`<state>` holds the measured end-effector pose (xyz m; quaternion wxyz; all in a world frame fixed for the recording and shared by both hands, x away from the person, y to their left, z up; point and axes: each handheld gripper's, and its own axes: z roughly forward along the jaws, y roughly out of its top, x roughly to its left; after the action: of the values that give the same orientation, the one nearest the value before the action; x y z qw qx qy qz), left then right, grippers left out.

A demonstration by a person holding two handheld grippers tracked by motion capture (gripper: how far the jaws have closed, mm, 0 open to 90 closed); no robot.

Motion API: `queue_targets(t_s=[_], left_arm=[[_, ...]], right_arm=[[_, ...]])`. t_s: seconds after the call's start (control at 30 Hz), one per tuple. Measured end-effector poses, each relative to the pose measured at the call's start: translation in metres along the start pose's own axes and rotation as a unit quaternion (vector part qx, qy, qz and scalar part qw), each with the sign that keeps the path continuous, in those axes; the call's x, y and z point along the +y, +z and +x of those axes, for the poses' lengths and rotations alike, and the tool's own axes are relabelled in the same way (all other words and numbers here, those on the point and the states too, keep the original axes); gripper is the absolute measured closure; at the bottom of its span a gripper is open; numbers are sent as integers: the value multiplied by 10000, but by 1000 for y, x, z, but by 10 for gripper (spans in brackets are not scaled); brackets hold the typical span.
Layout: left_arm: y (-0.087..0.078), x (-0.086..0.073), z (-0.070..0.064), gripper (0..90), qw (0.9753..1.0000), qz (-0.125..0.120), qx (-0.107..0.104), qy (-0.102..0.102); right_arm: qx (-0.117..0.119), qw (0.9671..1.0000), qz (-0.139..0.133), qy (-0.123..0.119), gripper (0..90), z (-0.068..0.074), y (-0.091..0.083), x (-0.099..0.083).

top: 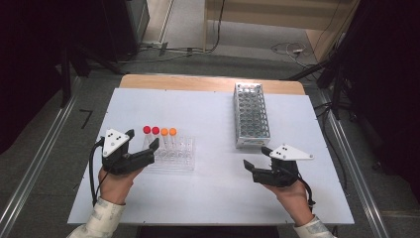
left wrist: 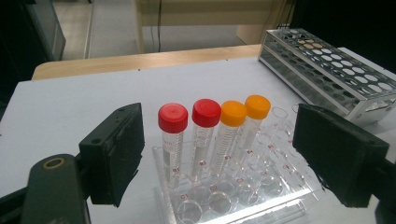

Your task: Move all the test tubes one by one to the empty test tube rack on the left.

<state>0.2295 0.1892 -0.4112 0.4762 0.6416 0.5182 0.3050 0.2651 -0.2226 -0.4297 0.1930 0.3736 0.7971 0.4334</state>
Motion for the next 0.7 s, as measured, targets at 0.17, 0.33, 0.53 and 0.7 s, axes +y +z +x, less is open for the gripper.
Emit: queue_targets(t_s=[0.17,0.33,0.53,0.7], left_arm=[[-6,-2,2,171,10000,-8,8,-28],[-12,-7,5,171,10000,-21,37,-61],[-17,-10,9,171,9999,-17,76,-84],[-19,-13,13,171,9998,0,156,-101]], right_arm=[[-98,9999,-7,53,214,-6,-3,-3],[-180,9998,-51,120,214,-12,-9,-6],[-293,9994,-88,152,214,-19,-15,-10],[-383,9990,-125,204,214,-25,-21,-13]])
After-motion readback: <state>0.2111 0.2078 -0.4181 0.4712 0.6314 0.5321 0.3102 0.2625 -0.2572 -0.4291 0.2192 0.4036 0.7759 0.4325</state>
